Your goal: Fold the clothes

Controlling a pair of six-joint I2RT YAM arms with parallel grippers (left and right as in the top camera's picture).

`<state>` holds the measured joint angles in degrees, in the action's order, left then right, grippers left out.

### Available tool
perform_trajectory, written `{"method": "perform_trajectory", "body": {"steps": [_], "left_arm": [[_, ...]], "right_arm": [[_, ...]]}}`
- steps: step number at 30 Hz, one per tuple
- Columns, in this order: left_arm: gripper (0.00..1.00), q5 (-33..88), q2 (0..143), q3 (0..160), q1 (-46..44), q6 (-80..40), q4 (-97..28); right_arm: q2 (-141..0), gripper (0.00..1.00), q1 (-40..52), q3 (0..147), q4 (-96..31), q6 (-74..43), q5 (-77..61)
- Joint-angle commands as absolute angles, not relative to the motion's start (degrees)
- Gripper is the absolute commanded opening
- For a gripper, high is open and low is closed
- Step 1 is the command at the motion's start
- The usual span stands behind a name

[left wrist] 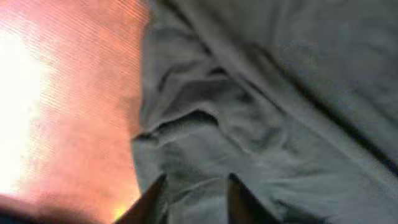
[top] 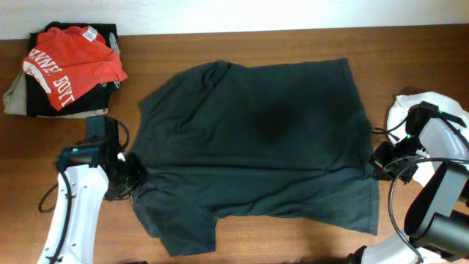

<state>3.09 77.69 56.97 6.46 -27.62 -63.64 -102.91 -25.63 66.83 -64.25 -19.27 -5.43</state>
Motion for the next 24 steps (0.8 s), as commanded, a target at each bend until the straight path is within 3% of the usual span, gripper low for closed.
{"method": "perform_trajectory", "body": {"steps": [1,3,4,5,9,11,16,22,24], "left_arm": [[0.33,9.2,81.0,57.2,6.0,-21.0,-59.2],[0.22,9.3,87.5,57.2,3.8,-20.2,-56.7],[0.07,9.2,93.5,57.2,2.0,-20.2,-54.8],[0.01,9.3,96.9,57.2,1.8,-20.3,-53.3],[0.0,8.6,106.4,57.2,1.9,-20.2,-49.7],[0.0,1.0,107.4,57.2,3.9,-24.6,-52.8],[0.0,0.0,107.0,57.2,10.6,-24.8,-61.7],[0.0,1.9,90.3,57.2,10.5,-24.8,-65.2],[0.2,3.9,83.5,57.2,10.5,-24.7,-63.0]], "right_arm": [[-101.4,0.04,-21.6,68.2,-63.6,-16.5,-10.5],[-101.4,0.04,-17.8,68.2,-62.7,-16.5,-10.5],[-101.4,0.04,-15.4,68.1,-62.3,-16.6,-10.2],[-101.4,0.04,-14.5,68.1,-62.2,-16.6,-9.8],[-101.4,0.04,-13.9,68.1,-62.4,-16.6,-9.3],[-101.4,0.04,-13.9,68.1,-64.1,-20.1,-0.6],[-101.4,0.04,-14.0,68.1,-65.1,-21.5,-0.3],[-100.3,0.04,-17.1,73.5,-68.6,-24.1,1.8],[-99.7,0.04,-17.2,78.0,-70.3,-22.2,-0.1]]}}
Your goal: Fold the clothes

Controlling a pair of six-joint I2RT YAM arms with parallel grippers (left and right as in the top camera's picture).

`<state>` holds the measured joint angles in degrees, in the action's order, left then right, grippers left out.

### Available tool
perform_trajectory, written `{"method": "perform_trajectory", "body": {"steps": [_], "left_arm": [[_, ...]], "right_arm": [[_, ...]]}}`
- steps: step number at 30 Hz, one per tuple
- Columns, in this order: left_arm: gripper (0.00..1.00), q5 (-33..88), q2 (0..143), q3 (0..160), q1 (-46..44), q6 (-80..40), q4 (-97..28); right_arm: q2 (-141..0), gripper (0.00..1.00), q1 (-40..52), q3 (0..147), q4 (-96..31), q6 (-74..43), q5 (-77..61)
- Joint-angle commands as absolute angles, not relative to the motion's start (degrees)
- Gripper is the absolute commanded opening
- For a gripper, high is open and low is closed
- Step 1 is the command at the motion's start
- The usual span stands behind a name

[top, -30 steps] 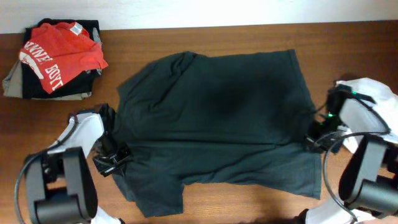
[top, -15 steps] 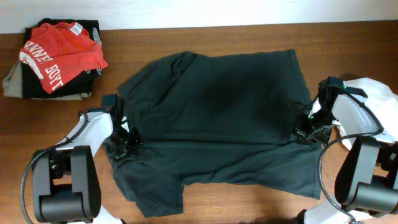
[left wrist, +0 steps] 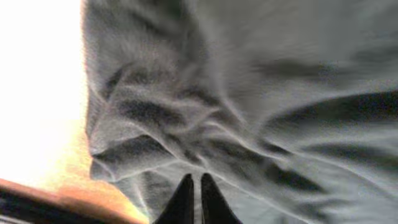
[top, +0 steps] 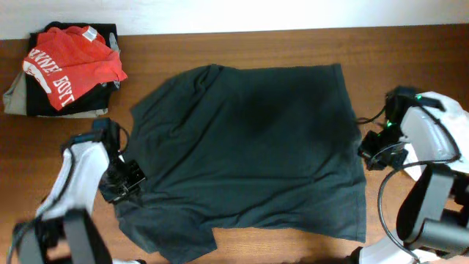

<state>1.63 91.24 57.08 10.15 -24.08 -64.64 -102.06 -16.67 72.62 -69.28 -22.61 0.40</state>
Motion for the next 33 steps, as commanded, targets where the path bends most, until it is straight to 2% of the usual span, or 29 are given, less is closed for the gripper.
{"method": "perform_trajectory", "body": {"steps": [1,2,3,4,5,6,7,8,9,10,12,13,14,15,16,17,18,19,24,27,33], "left_arm": [[0.46,6.4,81.2,57.5,10.5,-22.7,-60.1],[0.6,12.6,80.0,58.3,9.1,-19.4,-54.4],[0.63,14.9,80.3,59.5,6.9,-18.5,-49.1],[0.61,15.5,81.4,61.8,3.1,-16.8,-42.8],[0.59,14.9,83.0,64.0,0.6,-15.9,-39.5],[0.5,13.2,86.1,67.0,-2.3,-15.9,-36.0],[0.41,11.0,91.4,69.6,-5.0,-15.9,-30.2],[0.33,9.2,94.7,69.9,-6.0,-16.0,-26.1],[0.27,8.4,100.3,69.9,-6.4,-16.6,-19.8],[0.2,8.5,103.7,69.9,-6.3,-17.2,-16.5],[0.17,7.4,108.2,69.9,-6.2,-17.2,-12.7],[0.16,7.4,109.2,69.9,-6.2,-17.2,-12.0],[0.02,7.0,109.8,69.9,-6.2,-17.0,-10.9],[0.01,6.7,109.9,69.9,-6.2,-17.0,-10.5],[0.01,6.6,110.0,69.9,-6.2,-17.0,-10.5],[0.02,6.6,110.1,69.9,-6.2,-17.0,-10.5],[0.02,6.6,110.4,69.9,-6.2,-17.0,-10.7],[0.01,6.6,111.6,69.9,-6.3,-17.0,-11.5],[0.0,5.3,113.7,69.9,-6.2,-14.9,-10.1],[0.0,-2.8,115.0,69.9,-6.2,-14.9,-10.6],[0.0,-2.9,122.0,69.9,-4.9,-14.9,-6.5]], "right_arm": [[-99.6,0.04,-16.6,81.1,-70.1,-17.7,-4.6],[-99.6,0.12,-16.0,83.8,-68.6,-14.9,-9.9],[-99.6,0.38,-15.2,85.3,-66.2,-13.5,-13.6],[-99.6,0.47,-14.1,86.3,-63.0,-13.5,-16.3],[-99.6,0.61,-13.3,86.3,-60.8,-13.5,-16.8],[-100.1,0.82,-11.4,86.3,-57.0,-13.5,-16.8],[-100.8,0.84,-9.8,86.3,-54.2,-13.3,-16.8],[-101.8,0.76,-8.2,86.3,-50.8,-13.3,-16.7],[-103.2,0.56,-6.9,86.1,-47.3,-14.9,-16.1],[-104.3,0.53,-6.2,86.1,-45.4,-18.0,-15.9],[-107.3,0.69,-5.1,86.0,-42.6,-20.7,-15.9],[-109.1,0.7,-4.7,86.0,-42.4,-20.6,-15.9],[-111.7,0.63,-4.3,86.0,-41.9,-20.2,-14.9],[-114.0,0.37,-4.1,86.0,-41.1,-20.0,-14.6],[-116.0,0.21,-4.1,86.0,-40.6,-20.0,-14.8],[-118.0,0.12,-4.1,86.0,-40.0,-20.0,-14.8],[-118.4,0.11,-4.1,86.0,-39.8,-20.0,-14.8],[-118.4,0.04,-4.1,86.1,-39.6,-20.0,-14.8],[-118.4,0.04,-4.1,86.1,-37.6,-17.4,-14.8],[-118.5,0.04,-4.1,86.0,-37.1,-17.4,-14.8],[-118.7,0.04,-4.1,83.3,-35.2,-17.4,-11.4]]}}
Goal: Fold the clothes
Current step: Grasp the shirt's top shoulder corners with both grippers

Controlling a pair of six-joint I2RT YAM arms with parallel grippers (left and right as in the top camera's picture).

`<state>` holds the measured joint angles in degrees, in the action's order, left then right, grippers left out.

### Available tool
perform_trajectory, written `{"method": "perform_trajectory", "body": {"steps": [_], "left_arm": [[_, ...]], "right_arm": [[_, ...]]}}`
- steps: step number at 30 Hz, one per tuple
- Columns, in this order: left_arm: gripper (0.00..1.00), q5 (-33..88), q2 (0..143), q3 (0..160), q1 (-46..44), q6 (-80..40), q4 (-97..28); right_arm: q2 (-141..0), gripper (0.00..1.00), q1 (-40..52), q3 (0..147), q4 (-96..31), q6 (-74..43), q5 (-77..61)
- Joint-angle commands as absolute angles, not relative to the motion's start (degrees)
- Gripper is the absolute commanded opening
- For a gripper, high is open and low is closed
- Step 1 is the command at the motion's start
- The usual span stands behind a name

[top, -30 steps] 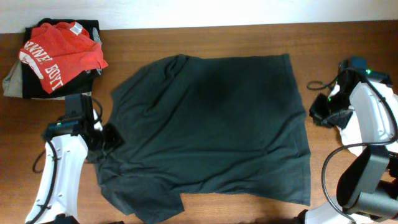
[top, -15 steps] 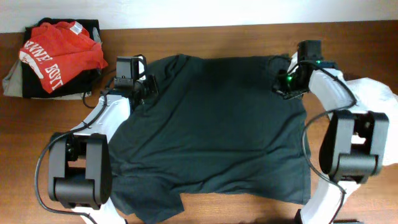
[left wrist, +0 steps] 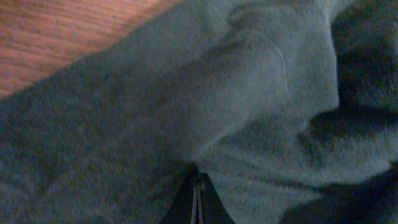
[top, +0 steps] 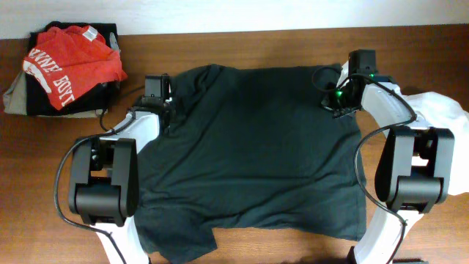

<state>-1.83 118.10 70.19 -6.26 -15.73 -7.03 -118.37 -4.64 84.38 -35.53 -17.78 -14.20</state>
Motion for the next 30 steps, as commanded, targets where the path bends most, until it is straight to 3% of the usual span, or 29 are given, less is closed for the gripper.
{"method": "perform_trajectory", "body": {"steps": [1,8,14,18,20,21,22,23,25,30], "left_arm": [[0.0,-2.9,122.1,69.9,-3.2,-14.9,-5.5],[0.01,-3.0,122.1,69.9,5.6,-14.9,-3.4],[0.07,-2.8,122.1,71.9,5.8,-14.6,1.8],[0.15,-2.8,122.1,89.7,4.2,-11.6,-16.8],[0.25,-2.8,122.1,98.9,2.1,-11.6,-26.6],[0.32,-2.2,122.1,101.6,0.4,-11.6,-29.6],[0.58,0.3,122.1,102.1,-1.8,-11.6,-31.2],[0.62,0.7,122.4,102.1,-4.1,-11.6,-32.6],[0.64,0.6,124.0,102.1,-7.3,-7.9,-31.6],[0.64,-0.3,132.6,102.1,-7.5,-5.4,-27.5]], "right_arm": [[-120.0,0.04,-4.1,81.8,-33.2,-17.4,-9.8],[-123.4,0.04,-6.9,81.4,-29.8,-19.8,-7.6],[-123.4,0.04,-8.0,82.0,-24.2,-20.1,-1.0],[-122.2,0.04,-9.4,92.8,-37.6,-20.0,-2.8],[-121.5,0.04,-9.3,98.0,-44.4,-20.0,-5.4],[-121.4,0.14,-9.3,100.1,-46.8,-19.9,-9.0],[-121.4,0.58,-9.3,100.2,-46.9,-18.7,-15.4],[-121.4,0.76,-9.2,100.2,-46.9,-18.7,-18.1],[-121.6,0.82,-7.9,100.2,-46.9,-18.3,-18.3],[-121.7,0.83,-3.2,100.2,-45.8,-18.3,-13.2]]}}
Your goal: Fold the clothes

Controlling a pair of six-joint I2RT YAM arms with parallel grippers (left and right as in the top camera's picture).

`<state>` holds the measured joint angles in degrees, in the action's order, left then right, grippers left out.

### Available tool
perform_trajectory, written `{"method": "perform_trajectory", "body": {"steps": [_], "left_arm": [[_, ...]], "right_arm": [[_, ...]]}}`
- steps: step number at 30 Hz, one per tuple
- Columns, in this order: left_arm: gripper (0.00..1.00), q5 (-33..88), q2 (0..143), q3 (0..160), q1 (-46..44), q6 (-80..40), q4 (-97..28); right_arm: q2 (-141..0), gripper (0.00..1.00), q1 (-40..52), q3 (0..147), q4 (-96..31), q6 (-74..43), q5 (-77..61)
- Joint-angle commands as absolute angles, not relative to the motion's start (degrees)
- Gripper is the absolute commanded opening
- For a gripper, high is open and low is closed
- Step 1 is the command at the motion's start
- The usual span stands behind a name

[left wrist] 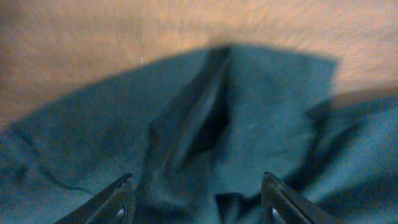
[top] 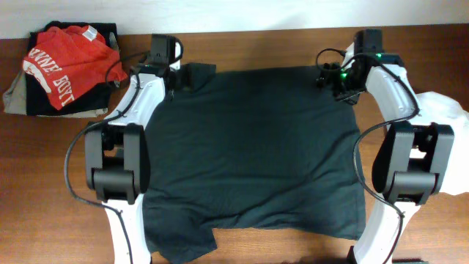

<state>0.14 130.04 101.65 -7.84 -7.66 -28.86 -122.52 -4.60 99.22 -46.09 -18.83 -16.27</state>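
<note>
A dark green T-shirt [top: 256, 147] lies spread flat across the table, with one sleeve at the front left. My left gripper [top: 178, 75] is at the shirt's back left corner. In the left wrist view it [left wrist: 198, 180] stands wide open over a creased flap of the shirt [left wrist: 249, 112], with nothing between its fingers. My right gripper [top: 338, 81] is at the shirt's back right corner, right against the cloth. The overhead view does not show how its jaws stand.
A pile of folded clothes with a red printed shirt [top: 69, 62] on top sits at the back left. A white cloth [top: 440, 110] lies at the right edge. Bare wooden table [top: 58, 183] shows to the left of and in front of the shirt.
My left gripper was shut on cloth near the shirt's left shoulder. Now it is open, farther back at the corner. The shirt's back edge lies straighter and nearer the table's back.
First my left gripper was open at the front left sleeve and my right at the shirt's right edge. Then the left was shut on the cloth and the shirt had shifted left. Later both were at the back corners. Now the left is open and the shirt lies flatter.
</note>
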Motion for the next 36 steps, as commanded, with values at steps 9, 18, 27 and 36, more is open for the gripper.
{"method": "perform_trajectory", "body": {"steps": [9,18,27,36], "left_arm": [[0.05,-3.9,134.5,102.5,-7.5,-5.5,-21.4],[0.81,-4.8,129.1,106.8,-7.5,-5.5,-26.9],[0.8,3.3,134.8,108.6,-0.8,-5.5,-21.1],[0.81,4.0,139.0,109.8,-0.3,1.0,-17.1]], "right_arm": [[-123.0,0.78,-1.1,99.2,-44.7,-18.3,-11.3],[-123.2,0.29,-1.1,99.2,-44.5,-18.3,-9.8],[-123.2,0.3,-1.1,99.2,-44.2,-18.3,-9.8],[-123.2,0.31,-1.1,98.9,-44.1,-18.3,-9.8]]}}
